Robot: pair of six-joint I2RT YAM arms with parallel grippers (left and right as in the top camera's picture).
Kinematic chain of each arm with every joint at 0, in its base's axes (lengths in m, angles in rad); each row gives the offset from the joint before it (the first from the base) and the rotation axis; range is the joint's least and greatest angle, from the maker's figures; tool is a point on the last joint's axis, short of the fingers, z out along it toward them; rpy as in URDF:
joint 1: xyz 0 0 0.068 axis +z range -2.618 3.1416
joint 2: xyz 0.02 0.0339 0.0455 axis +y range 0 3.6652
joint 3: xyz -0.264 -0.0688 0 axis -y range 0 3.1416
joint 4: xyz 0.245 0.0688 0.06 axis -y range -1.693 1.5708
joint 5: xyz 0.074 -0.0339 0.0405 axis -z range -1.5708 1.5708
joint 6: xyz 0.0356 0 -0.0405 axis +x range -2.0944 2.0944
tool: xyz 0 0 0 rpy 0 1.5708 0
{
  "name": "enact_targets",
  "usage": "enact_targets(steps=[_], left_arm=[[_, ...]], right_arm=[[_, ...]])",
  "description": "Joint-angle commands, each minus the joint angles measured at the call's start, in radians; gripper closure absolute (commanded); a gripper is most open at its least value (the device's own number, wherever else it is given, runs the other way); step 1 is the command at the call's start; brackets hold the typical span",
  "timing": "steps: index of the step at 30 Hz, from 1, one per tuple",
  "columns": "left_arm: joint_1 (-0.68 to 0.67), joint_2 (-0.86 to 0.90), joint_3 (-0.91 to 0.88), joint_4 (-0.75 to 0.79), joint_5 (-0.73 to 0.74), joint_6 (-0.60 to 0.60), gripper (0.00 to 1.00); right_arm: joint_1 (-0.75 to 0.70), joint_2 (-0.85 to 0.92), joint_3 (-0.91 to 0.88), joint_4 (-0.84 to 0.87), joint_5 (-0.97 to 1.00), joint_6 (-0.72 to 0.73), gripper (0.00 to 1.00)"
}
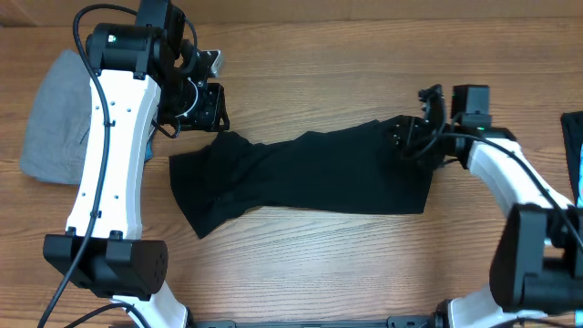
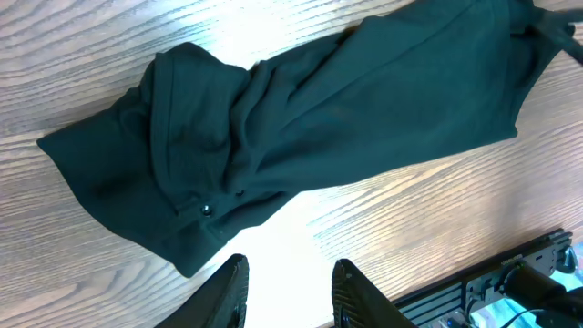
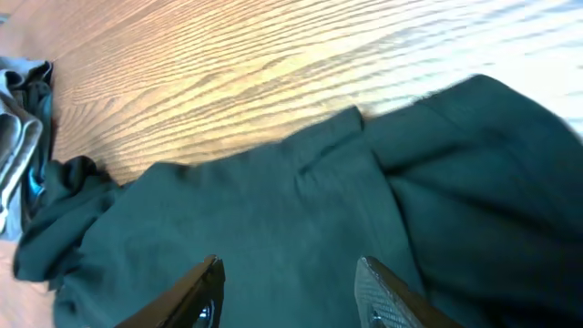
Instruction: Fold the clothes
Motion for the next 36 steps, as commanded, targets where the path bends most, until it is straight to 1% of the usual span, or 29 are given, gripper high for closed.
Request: enact_targets(steps=[1, 3, 11, 13, 16, 20, 22, 26, 29, 31, 32, 34, 35, 36], left_arm=[[-0.002, -0.016, 0.003, 0.002, 0.013, 0.009, 0.66], [-0.002, -0.016, 0.003, 0.001, 0.021, 0.008, 0.66], [-0.003, -0.016, 0.003, 0.002, 0.038, 0.009, 0.66], [-0.003, -0.016, 0.003, 0.002, 0.038, 0.009, 0.66], [-0.003, -0.016, 0.003, 0.002, 0.038, 0.009, 0.65], [-0.003, -0.016, 0.003, 0.002, 0.038, 0.009, 0.64], [-0.003, -0.016, 0.003, 0.002, 0.037, 0.009, 0.64], [-0.003, -0.016, 0.003, 0.006, 0.037, 0.009, 0.64], [-0.003, -0.016, 0.003, 0.015, 0.038, 0.009, 0.62], [-0.003, -0.016, 0.003, 0.016, 0.038, 0.009, 0.62], [-0.003, -0.016, 0.003, 0.016, 0.038, 0.008, 0.62], [-0.003, -0.016, 0.003, 0.013, 0.038, 0.009, 0.62], [-0.003, -0.016, 0.003, 0.012, 0.038, 0.009, 0.62], [-0.003, -0.016, 0.003, 0.012, 0.038, 0.009, 0.62]], right_arm=[[0.017, 0.063, -0.009, 0.039, 0.039, 0.058, 0.5], [0.018, 0.092, -0.009, 0.063, 0.079, 0.084, 0.49], [0.018, 0.143, -0.009, 0.109, 0.089, 0.087, 0.48], [0.018, 0.151, -0.009, 0.116, 0.133, 0.087, 0.43], [0.014, 0.153, -0.009, 0.146, 0.172, 0.087, 0.41], [0.0, 0.153, -0.004, 0.177, 0.113, 0.087, 0.41], [0.0, 0.154, -0.004, 0.183, 0.052, 0.087, 0.42], [0.035, 0.155, -0.005, 0.169, -0.044, 0.087, 0.49], [0.079, 0.155, -0.005, 0.156, -0.04, 0.07, 0.53], [0.1, 0.155, -0.005, 0.145, 0.0, 0.064, 0.54], [0.107, 0.155, -0.005, 0.14, 0.027, 0.064, 0.56], [0.11, 0.155, -0.005, 0.135, 0.071, 0.064, 0.68], [0.11, 0.155, -0.005, 0.136, 0.08, 0.064, 0.72], [0.108, 0.155, -0.005, 0.138, 0.082, 0.064, 0.73]])
